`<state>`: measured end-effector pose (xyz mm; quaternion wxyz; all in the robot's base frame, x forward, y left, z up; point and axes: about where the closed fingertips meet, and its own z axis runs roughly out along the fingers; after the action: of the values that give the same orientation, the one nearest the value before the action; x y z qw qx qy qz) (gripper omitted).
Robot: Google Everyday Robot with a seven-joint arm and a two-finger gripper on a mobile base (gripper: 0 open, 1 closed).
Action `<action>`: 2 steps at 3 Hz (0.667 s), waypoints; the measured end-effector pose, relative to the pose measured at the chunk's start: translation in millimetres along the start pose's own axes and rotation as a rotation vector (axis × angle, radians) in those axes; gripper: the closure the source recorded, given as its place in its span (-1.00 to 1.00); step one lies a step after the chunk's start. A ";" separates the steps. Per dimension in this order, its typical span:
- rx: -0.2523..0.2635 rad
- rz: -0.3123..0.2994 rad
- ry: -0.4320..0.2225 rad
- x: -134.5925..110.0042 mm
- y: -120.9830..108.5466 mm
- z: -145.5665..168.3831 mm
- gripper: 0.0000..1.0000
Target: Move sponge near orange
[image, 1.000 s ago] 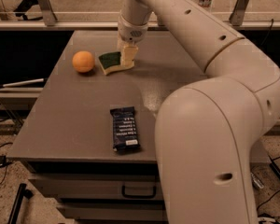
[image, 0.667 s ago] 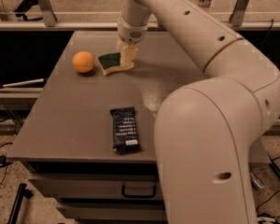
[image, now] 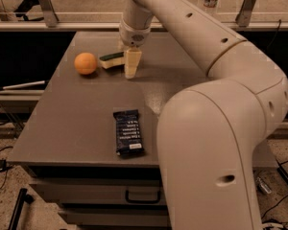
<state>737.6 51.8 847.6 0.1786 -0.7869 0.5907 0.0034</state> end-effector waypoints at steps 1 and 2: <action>0.011 0.007 -0.012 0.3 1.9 -2.5 -1.00; 0.070 0.021 0.030 -5.5 5.2 -23.5 -1.00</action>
Offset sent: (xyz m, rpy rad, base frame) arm -0.0487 -0.0199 0.0619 -0.0843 -0.1806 -0.1136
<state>726.3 48.9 869.3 0.1971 -0.7739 0.6012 -0.0275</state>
